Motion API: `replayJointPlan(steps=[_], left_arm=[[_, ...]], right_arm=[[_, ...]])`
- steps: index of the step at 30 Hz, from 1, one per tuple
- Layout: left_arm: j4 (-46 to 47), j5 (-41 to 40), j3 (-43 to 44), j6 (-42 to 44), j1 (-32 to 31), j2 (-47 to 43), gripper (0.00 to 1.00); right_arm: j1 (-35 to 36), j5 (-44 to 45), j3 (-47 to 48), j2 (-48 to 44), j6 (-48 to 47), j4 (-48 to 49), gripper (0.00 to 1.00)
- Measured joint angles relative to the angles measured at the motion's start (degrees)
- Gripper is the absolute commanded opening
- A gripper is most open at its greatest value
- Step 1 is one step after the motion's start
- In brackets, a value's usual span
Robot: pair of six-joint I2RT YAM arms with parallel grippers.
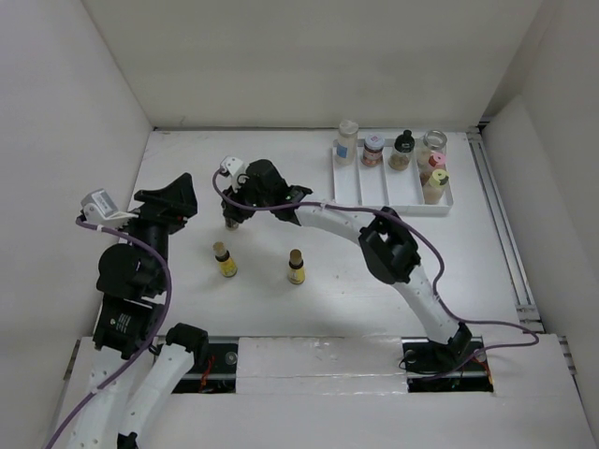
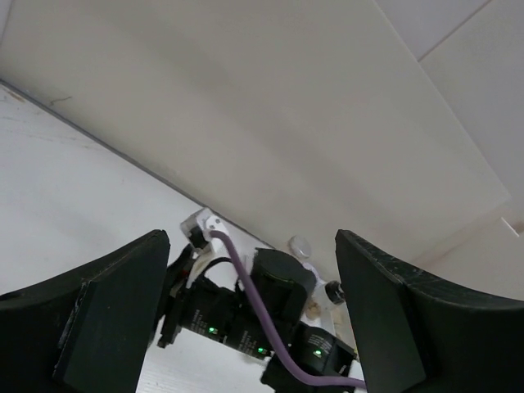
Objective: Organize the condiment bottles
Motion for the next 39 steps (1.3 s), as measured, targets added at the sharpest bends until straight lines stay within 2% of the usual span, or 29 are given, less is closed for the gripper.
replayJointPlan(steps=[4, 9, 14, 17, 21, 25, 30, 39], left_arm=[[0.52, 0.22, -1.42, 0.07, 0.0, 0.0, 0.79], [1.6, 1.68, -2.82, 0.33, 0.0, 0.94, 0.8], [2.47, 4.28, -2.97, 1.07, 0.0, 3.1, 0.8], [2.82, 5.16, -3.13, 1.62, 0.0, 4.13, 0.8], [3.32, 5.88, -3.37, 2.12, 0.0, 5.55, 0.8], [3.8, 7.08, -3.43, 2.54, 0.0, 7.41, 0.8], [3.89, 7.23, -3.43, 2.84, 0.0, 7.91, 0.8], [4.55, 7.3, -3.48, 3.63, 0.0, 7.19, 0.8]], right_arm=[[-0.35, 0.5, -11.8, -10.36, 1.31, 3.93, 0.34], [-4.48, 1.42, -23.67, -30.34, 1.97, 10.99, 0.34], [-18.27, 5.38, -35.78, -49.35, 3.76, 20.63, 0.32], [-28.22, 7.15, -44.28, -54.93, 6.58, 23.21, 0.32], [-37.29, 7.52, -53.9, -54.69, 10.38, 22.27, 0.32], [-43.41, 8.2, -57.77, -50.16, 12.33, 18.75, 0.31], [-47.1, 11.98, -57.46, -45.31, 13.22, 17.57, 0.31], [-46.38, 21.79, -47.67, -34.8, 10.69, 14.25, 0.32]])
